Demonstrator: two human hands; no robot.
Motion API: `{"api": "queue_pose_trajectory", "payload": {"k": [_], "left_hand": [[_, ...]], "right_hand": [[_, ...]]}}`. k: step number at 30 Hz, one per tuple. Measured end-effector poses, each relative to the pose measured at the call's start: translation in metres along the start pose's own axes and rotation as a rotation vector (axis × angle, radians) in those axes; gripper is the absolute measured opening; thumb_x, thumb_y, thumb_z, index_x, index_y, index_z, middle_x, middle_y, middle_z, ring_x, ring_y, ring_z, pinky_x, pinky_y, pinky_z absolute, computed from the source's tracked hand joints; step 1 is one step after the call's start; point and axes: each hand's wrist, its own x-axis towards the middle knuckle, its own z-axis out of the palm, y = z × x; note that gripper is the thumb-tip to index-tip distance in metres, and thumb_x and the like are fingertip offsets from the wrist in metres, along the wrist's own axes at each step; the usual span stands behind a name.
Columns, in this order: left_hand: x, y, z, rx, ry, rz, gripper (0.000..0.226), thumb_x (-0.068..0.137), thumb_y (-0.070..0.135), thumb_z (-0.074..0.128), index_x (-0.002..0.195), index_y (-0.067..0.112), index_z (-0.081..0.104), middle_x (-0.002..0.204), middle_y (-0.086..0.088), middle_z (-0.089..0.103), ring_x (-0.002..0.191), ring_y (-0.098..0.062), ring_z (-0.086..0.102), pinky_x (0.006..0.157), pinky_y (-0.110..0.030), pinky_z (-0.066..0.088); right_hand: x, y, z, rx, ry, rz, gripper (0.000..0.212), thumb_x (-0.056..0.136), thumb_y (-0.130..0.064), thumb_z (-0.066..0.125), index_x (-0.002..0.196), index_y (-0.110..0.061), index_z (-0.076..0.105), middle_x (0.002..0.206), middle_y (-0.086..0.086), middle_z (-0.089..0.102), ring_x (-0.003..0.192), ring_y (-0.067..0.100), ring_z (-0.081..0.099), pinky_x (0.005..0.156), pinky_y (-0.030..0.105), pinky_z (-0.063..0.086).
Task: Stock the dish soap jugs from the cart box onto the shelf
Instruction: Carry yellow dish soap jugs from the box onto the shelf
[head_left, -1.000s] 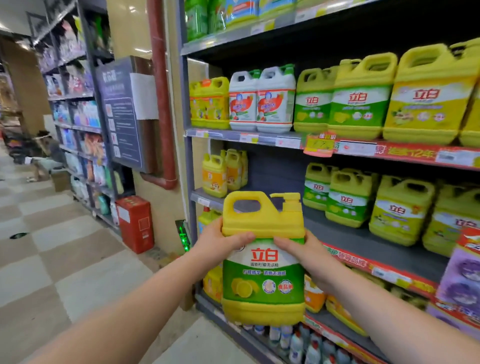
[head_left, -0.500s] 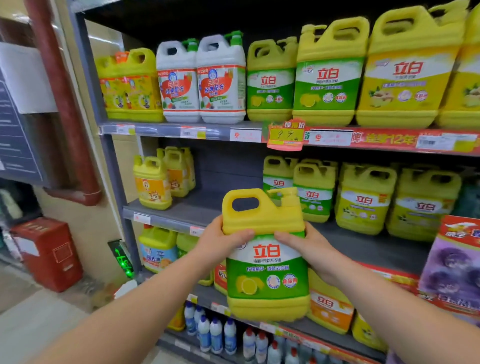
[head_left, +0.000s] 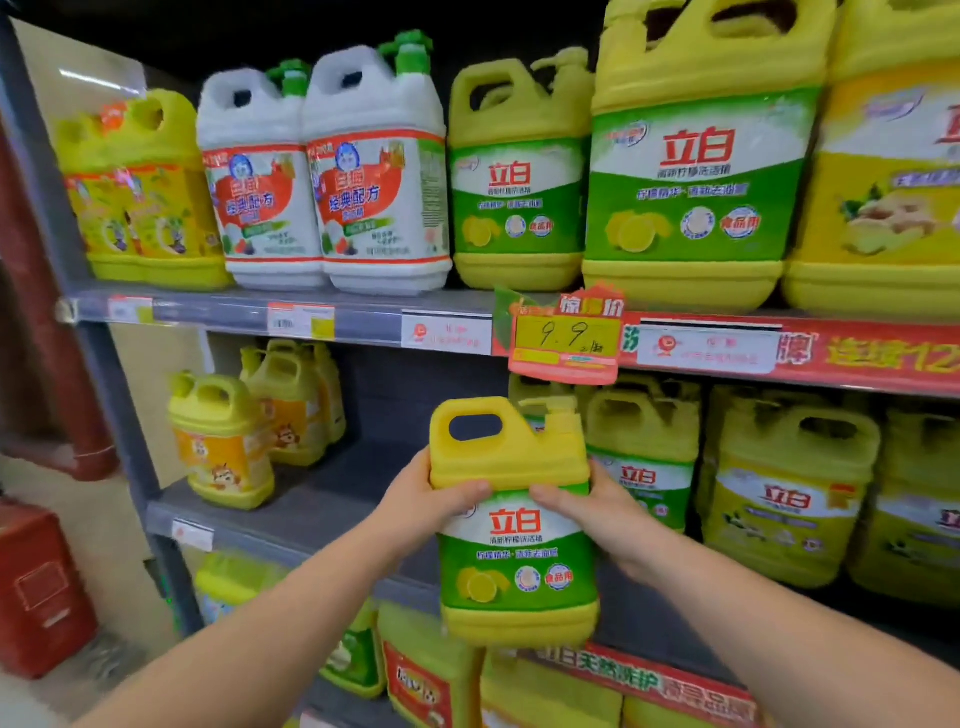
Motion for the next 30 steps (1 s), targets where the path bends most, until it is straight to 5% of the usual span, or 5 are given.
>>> {"api": "queue_pose_trajectory", "payload": {"k": [7,14,20,25,30], "left_hand": [[0.051,-0.027,-0.002,0.01,-0.056,-0.03,0.033,0.075,0.016,0.077,0.095,0.028,0.054,0.099,0.003,0.07,0.087,-0.011,0.068,0.069,-0.024,0.054],[0.106,-0.043,-0.008,0.104,-0.178,-0.019,0.045,0.071,0.015,0.08,0.105,0.026,0.053,0.102,0.001,0.069,0.092,-0.012,0.067,0.073,-0.023,0.053],[0.15,-0.054,-0.015,0.117,-0.27,-0.017,0.054,0.068,0.01,0.083,0.115,0.016,0.056,0.099,0.003,0.068,0.089,-0.009,0.066,0.069,-0.017,0.054],[0.182,-0.062,-0.01,0.288,-0.252,0.028,0.051,0.068,0.019,0.083,0.109,0.017,0.054,0.108,-0.002,0.063,0.097,-0.017,0.061,0.083,-0.027,0.049],[0.199,-0.069,0.002,0.275,-0.285,0.094,0.074,0.068,0.018,0.083,0.128,0.013,0.039,0.12,-0.008,0.059,0.107,-0.021,0.057,0.091,-0.034,0.049]], "right_hand": [[0.043,0.023,-0.001,-0.019,0.071,0.037,0.062,0.07,-0.026,0.08,0.123,-0.017,0.049,0.113,0.007,0.067,0.099,0.021,0.066,0.088,0.037,0.053],[0.072,0.026,-0.003,-0.215,0.159,0.029,0.044,0.07,-0.028,0.081,0.102,-0.034,0.052,0.107,-0.005,0.063,0.092,0.006,0.06,0.081,0.024,0.049],[0.098,0.028,0.008,-0.329,0.279,0.112,0.066,0.066,-0.033,0.084,0.124,-0.02,0.054,0.121,0.0,0.063,0.109,0.018,0.058,0.091,0.033,0.048],[0.118,0.031,0.013,-0.392,0.4,0.149,0.072,0.064,-0.031,0.086,0.126,-0.018,0.052,0.128,0.005,0.061,0.114,0.021,0.056,0.09,0.026,0.043],[0.128,0.019,0.002,-0.754,0.54,0.131,0.1,0.064,-0.036,0.084,0.142,-0.014,0.027,0.144,0.012,0.04,0.13,0.028,0.042,0.103,0.034,0.037]]}}
